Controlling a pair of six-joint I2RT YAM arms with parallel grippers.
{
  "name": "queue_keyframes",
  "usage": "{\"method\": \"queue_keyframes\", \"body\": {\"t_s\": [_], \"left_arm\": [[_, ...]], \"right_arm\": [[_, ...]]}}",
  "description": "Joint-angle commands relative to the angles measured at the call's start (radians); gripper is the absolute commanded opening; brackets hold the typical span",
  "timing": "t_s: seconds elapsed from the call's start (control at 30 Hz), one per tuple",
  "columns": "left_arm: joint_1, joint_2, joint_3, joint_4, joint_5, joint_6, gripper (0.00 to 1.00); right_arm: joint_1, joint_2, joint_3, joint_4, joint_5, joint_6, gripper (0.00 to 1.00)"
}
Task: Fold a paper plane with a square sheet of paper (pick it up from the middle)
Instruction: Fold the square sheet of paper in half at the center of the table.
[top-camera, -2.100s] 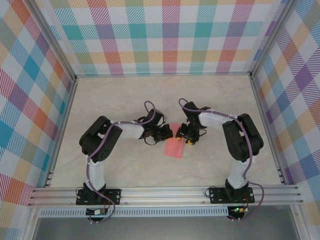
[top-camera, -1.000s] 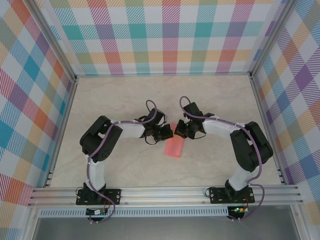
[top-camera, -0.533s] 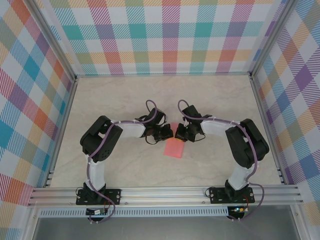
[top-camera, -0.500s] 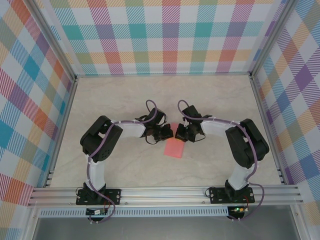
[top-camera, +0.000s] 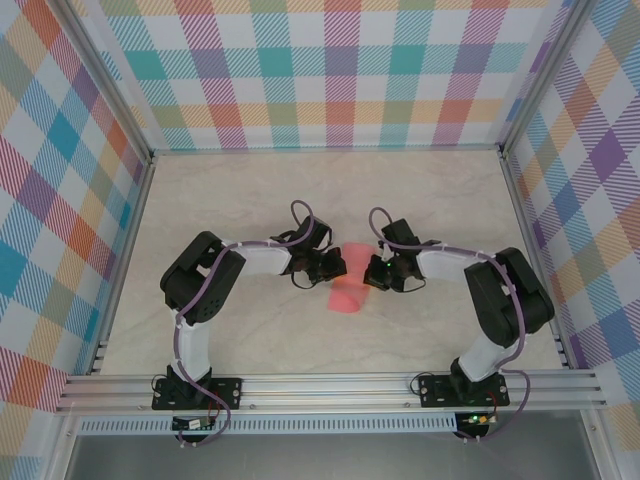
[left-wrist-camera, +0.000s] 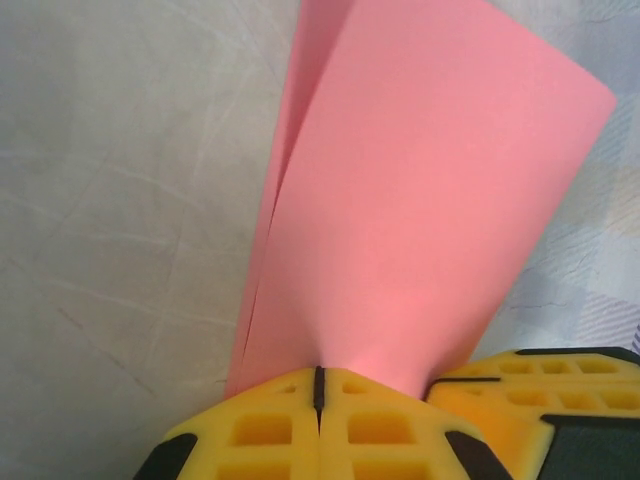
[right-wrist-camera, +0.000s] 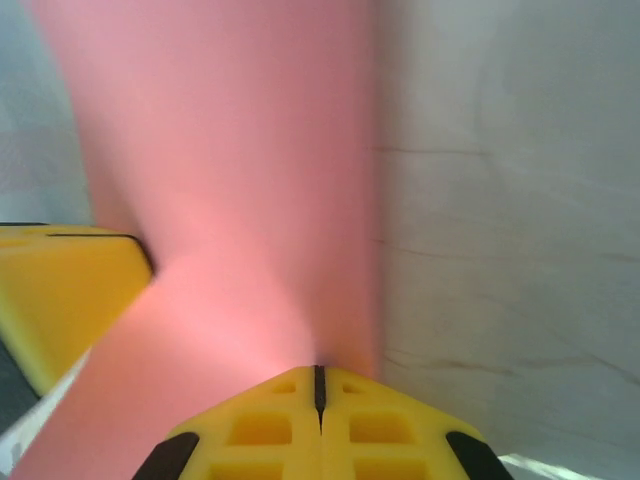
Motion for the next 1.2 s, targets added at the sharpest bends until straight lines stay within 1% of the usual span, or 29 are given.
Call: {"method": "queue_keyframes", "body": {"t_s": [0.0,0.1,0.2,0.33,0.43,0.5,0.67,0.77,0.97,1.07,1.13,1.17], "left_arm": [[0.000,0.143,-0.109,-0.292,-0.203,-0.006,0.00],[0.000,0.143,-0.111,-0.289,-0.196,-0.002,0.00],[-0.001,0.142,-0.104,-0.289,-0.190,0.000,0.00],[-0.001,0.150,-0.094,-0.288,-0.181,0.001,0.00],[-0.001,0.149,-0.092,-0.289,-0.183,0.001,0.00],[-0.001,0.150,-0.089,-0.297,-0.183,0.000,0.00],[-0.001,0.153,-0.089,-0.303,-0.183,-0.001,0.00],[-0.001,0.158,-0.093,-0.303,-0.183,-0.002,0.00],[0.000,0.160,-0.104,-0.298,-0.180,-0.001,0.00],[-0.001,0.158,-0.107,-0.294,-0.178,0.001,0.00],[-0.001,0.159,-0.105,-0.292,-0.174,0.006,0.00],[-0.001,0.158,-0.105,-0.292,-0.173,0.007,0.00]], "right_arm": [[-0.055,-0.062,-0.048,-0.053,0.015,-0.047,0.00],[-0.070,-0.121,-0.024,-0.072,0.006,-0.060,0.00],[-0.061,-0.131,0.008,-0.031,-0.048,-0.058,0.00],[-0.003,-0.035,0.086,0.016,-0.108,-0.056,0.00],[0.026,0.036,0.121,0.057,-0.123,-0.050,0.00],[0.026,0.067,0.121,0.087,-0.134,-0.048,0.00],[0.023,0.111,0.102,0.089,-0.104,-0.078,0.00],[-0.003,0.116,0.068,0.095,-0.065,-0.097,0.00],[-0.116,0.107,0.020,0.087,-0.018,-0.115,0.00],[-0.181,0.055,0.008,0.084,-0.020,-0.085,0.00],[-0.194,0.011,0.017,0.080,-0.021,-0.081,0.00],[-0.193,-0.010,0.028,0.081,-0.042,-0.085,0.00]]}}
